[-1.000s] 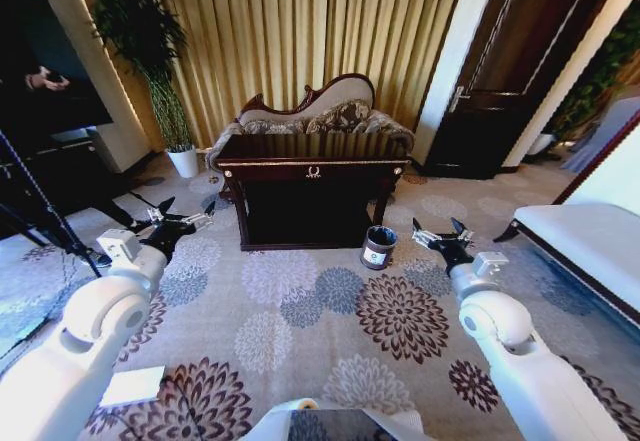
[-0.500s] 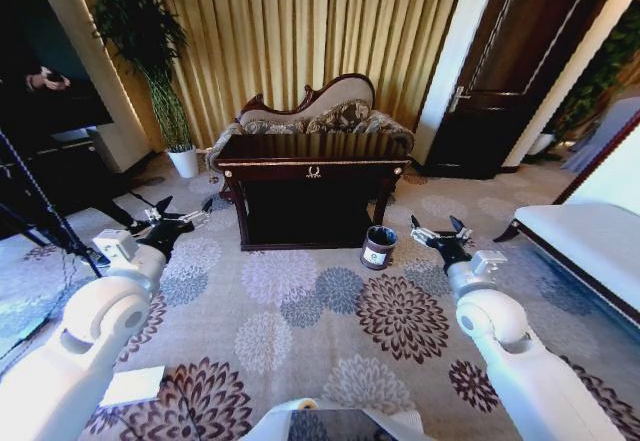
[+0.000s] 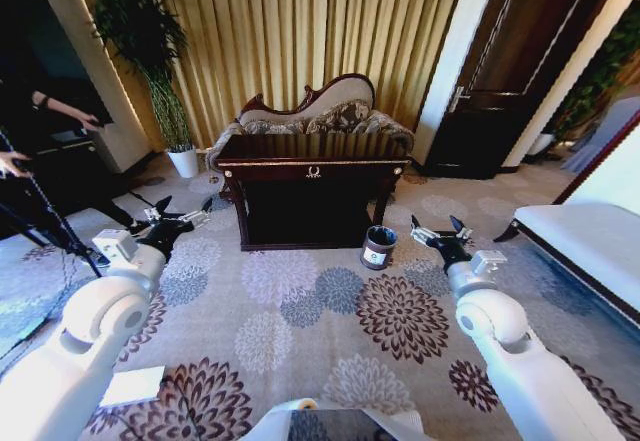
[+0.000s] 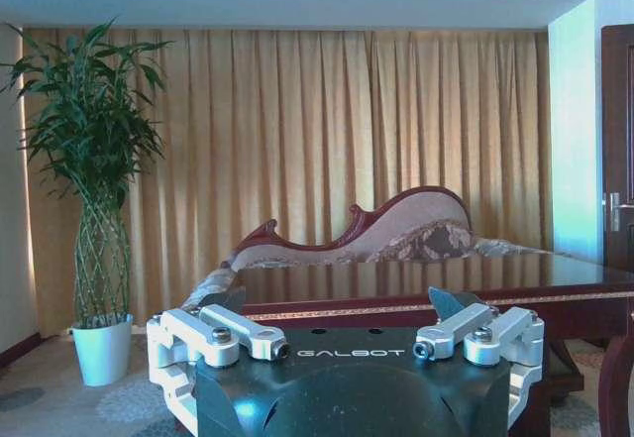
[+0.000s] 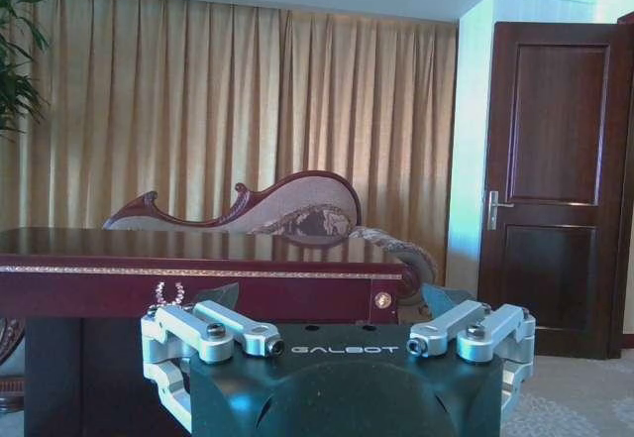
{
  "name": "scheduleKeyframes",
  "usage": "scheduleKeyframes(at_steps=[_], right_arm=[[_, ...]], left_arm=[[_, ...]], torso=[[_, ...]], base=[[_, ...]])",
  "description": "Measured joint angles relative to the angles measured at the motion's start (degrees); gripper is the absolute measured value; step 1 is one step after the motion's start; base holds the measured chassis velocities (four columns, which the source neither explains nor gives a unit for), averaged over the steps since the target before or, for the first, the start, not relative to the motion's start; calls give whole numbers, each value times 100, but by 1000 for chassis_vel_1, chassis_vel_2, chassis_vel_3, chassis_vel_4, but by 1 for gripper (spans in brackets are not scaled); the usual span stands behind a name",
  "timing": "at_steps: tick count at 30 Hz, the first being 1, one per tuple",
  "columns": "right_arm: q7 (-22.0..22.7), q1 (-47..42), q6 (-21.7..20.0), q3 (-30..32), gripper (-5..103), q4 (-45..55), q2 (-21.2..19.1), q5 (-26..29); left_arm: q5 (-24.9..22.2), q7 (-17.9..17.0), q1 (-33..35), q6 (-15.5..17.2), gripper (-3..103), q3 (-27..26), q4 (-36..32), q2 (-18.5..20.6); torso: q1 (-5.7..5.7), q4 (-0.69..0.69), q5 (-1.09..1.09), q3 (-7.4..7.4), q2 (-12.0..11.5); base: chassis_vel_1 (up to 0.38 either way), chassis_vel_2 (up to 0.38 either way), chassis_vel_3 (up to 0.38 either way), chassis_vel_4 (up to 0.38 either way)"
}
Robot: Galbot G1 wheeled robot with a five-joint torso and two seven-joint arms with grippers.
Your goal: Move to the front of the table and place the trash on the table into the trash bin.
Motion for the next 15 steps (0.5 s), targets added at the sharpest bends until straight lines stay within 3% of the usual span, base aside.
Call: scheduleKeyframes(at_steps=[15], right_arm=[[-1,-1,-7,2,100,1,-1,0]], left_arm=[[4,1,0,0,100,0,0,1]], torso=[[0,0,0,0,0]], base=[[0,0,0,0]])
